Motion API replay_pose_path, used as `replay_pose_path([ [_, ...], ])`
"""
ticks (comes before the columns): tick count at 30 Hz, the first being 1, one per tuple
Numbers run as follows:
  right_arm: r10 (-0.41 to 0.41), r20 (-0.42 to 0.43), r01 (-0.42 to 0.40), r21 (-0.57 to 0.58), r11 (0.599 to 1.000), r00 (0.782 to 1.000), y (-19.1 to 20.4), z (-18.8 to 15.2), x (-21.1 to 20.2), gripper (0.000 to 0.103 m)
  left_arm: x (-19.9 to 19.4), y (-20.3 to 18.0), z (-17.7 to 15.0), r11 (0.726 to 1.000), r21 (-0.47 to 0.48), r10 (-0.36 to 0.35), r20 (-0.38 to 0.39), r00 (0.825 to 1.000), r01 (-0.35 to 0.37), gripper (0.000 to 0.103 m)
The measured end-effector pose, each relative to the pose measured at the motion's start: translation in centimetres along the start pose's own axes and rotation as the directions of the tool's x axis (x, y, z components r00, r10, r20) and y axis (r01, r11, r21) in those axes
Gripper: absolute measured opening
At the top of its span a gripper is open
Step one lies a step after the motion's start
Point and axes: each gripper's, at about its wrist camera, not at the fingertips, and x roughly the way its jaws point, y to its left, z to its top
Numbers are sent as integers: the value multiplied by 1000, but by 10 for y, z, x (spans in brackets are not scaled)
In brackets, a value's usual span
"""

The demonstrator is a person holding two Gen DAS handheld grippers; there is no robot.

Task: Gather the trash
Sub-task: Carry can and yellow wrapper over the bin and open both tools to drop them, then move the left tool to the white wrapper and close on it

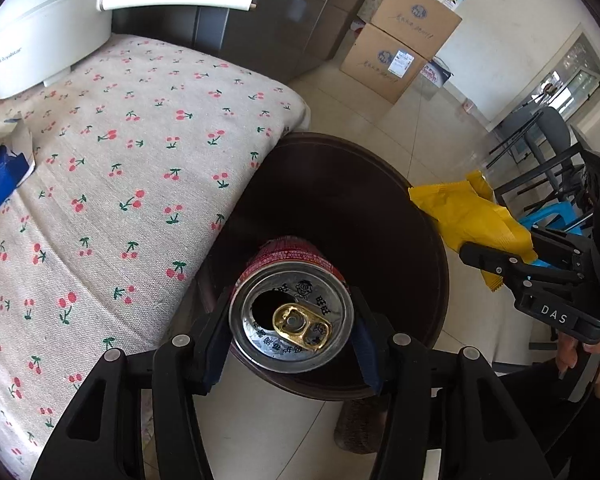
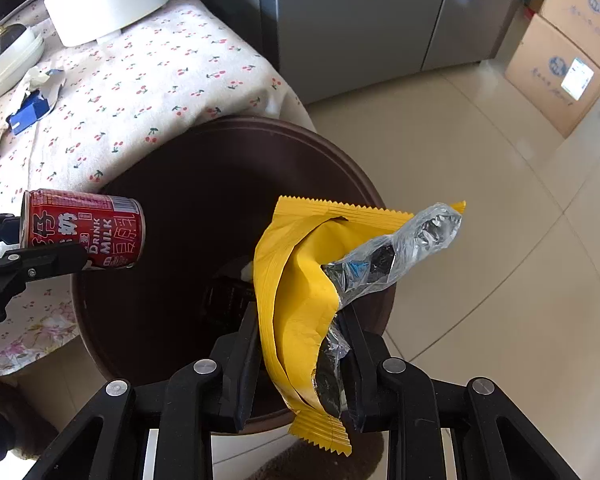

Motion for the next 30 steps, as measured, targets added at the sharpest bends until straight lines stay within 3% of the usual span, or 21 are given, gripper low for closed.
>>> replay_pose_path([
  [1, 0, -1, 0, 2, 1000, 1000, 0, 1, 0, 32, -3, 1, 0, 1000, -1, 17, 4, 1000, -17, 78],
  [3, 1, -2, -1, 8, 1000, 1000, -1, 3, 1, 32, -13, 3, -1, 998, 7, 56, 26, 998, -56, 92],
  [13, 11, -68, -14, -41, 999, 998, 28, 11, 20, 35, -79, 54, -23, 989, -89, 127, 88, 988, -119, 99],
  [15, 21, -74, -25, -50, 998, 997, 35, 15, 21, 52, -89, 65, -29, 985, -114, 140, 93, 986, -129, 100],
  [16, 24, -69, -27, -53, 998, 997, 39, 18, 20, 68, -95, 71, -34, 982, -126, 150, 92, 984, -137, 100],
  [18, 21, -48, -24, -58, 998, 999, 46, 24, 16, 75, -105, 82, -39, 977, -150, 169, 96, 981, -153, 100],
  [30, 81, -8, -81, -148, 986, 997, 123, 60, 0, 80, -167, 165, -78, 921, -319, 269, 105, 958, -223, 102],
])
